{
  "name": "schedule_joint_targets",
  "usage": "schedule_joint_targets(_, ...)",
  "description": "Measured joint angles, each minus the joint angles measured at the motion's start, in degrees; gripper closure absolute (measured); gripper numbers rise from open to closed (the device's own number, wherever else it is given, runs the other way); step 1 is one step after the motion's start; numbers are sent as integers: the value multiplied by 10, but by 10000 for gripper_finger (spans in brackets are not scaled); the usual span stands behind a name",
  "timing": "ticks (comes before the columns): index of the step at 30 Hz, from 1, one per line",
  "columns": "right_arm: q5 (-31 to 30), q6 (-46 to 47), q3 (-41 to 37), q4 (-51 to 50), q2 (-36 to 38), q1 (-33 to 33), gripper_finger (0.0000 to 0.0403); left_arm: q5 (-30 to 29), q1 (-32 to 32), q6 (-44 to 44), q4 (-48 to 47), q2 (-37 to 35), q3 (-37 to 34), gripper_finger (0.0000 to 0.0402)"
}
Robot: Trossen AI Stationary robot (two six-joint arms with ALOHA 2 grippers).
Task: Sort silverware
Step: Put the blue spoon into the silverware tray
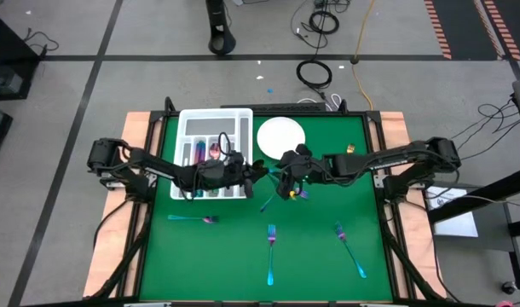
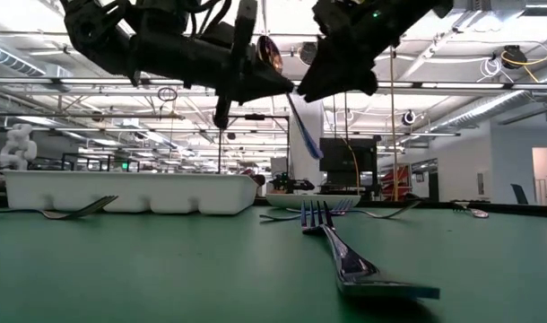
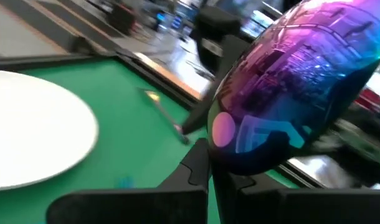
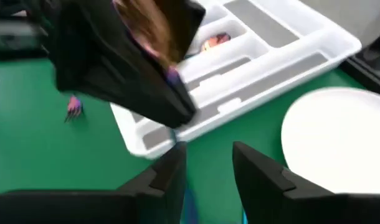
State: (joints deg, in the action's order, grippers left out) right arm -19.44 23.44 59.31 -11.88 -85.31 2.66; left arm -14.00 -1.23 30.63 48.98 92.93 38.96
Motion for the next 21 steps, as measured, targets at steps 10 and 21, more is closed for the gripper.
schedule_joint_targets(10, -14, 25, 0, -70, 28, 59, 277, 155, 27, -25, -171, -117, -1, 399)
schedule_joint_targets(21, -45, -52, -1, 43, -10, 164, 277, 289, 2, 6, -351, -226, 0, 400)
